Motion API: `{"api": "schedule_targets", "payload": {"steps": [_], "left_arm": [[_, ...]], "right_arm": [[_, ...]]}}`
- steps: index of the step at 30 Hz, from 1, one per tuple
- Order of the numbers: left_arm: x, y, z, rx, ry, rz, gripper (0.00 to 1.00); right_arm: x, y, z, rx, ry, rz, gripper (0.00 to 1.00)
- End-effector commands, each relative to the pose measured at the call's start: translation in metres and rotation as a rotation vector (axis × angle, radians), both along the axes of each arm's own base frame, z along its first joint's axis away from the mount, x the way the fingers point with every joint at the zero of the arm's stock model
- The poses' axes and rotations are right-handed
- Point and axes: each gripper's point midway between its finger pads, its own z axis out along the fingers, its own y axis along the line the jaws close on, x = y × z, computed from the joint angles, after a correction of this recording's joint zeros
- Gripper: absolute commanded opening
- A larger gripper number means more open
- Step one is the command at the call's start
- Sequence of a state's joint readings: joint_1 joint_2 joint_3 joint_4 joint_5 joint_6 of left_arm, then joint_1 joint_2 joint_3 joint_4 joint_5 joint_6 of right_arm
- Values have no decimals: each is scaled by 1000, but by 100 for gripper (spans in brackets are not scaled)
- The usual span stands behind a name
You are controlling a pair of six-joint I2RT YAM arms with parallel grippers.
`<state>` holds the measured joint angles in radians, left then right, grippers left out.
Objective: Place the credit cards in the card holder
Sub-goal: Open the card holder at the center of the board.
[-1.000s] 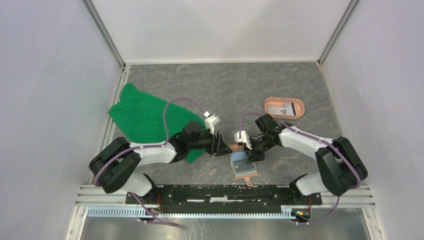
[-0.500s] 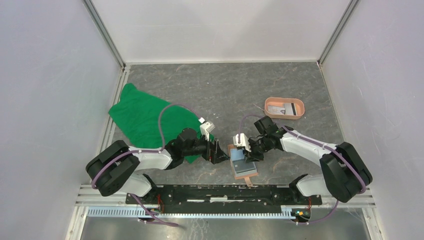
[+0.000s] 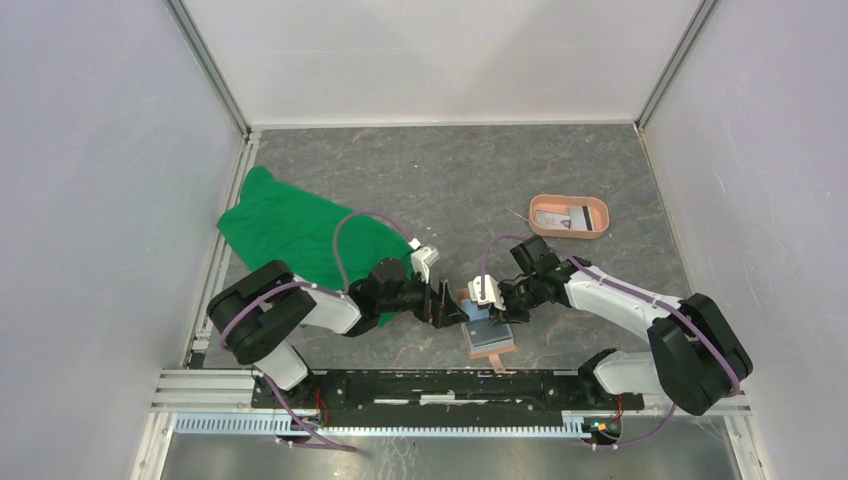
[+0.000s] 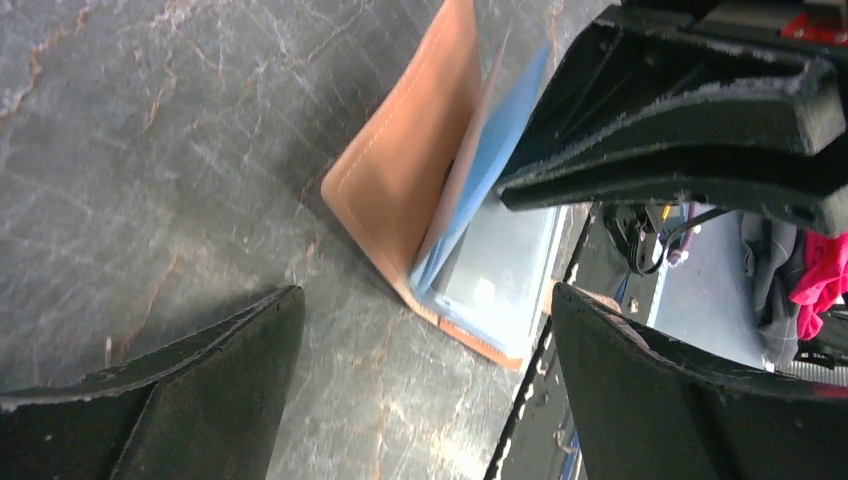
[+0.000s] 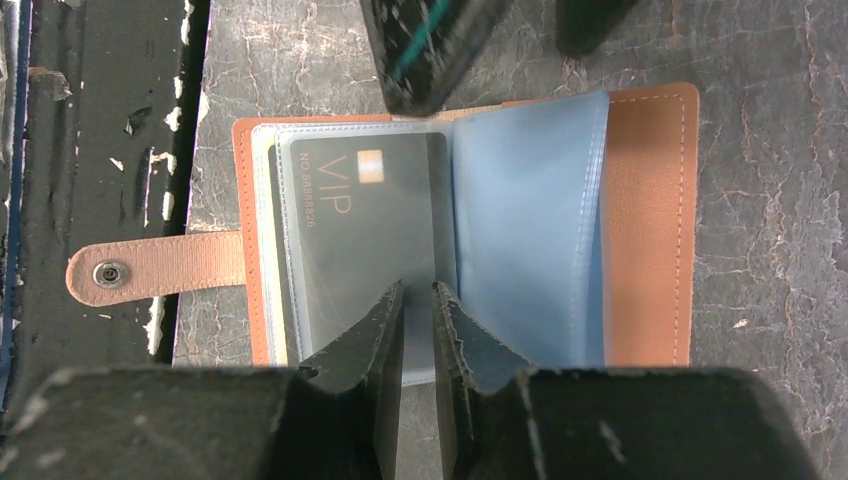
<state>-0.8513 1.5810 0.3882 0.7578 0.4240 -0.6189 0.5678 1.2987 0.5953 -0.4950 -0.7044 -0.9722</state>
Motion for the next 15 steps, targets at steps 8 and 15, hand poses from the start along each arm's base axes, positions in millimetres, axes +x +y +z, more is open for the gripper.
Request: {"api": "schedule_targets", "payload": {"steps": [8, 15], "left_arm": [[10, -28, -1, -94, 56, -10, 85], [12, -38, 6, -147, 45, -28, 40]], "right_arm": [[0, 1, 5, 18, -44, 37, 22], [0, 1, 6, 19, -47, 38, 22]]}}
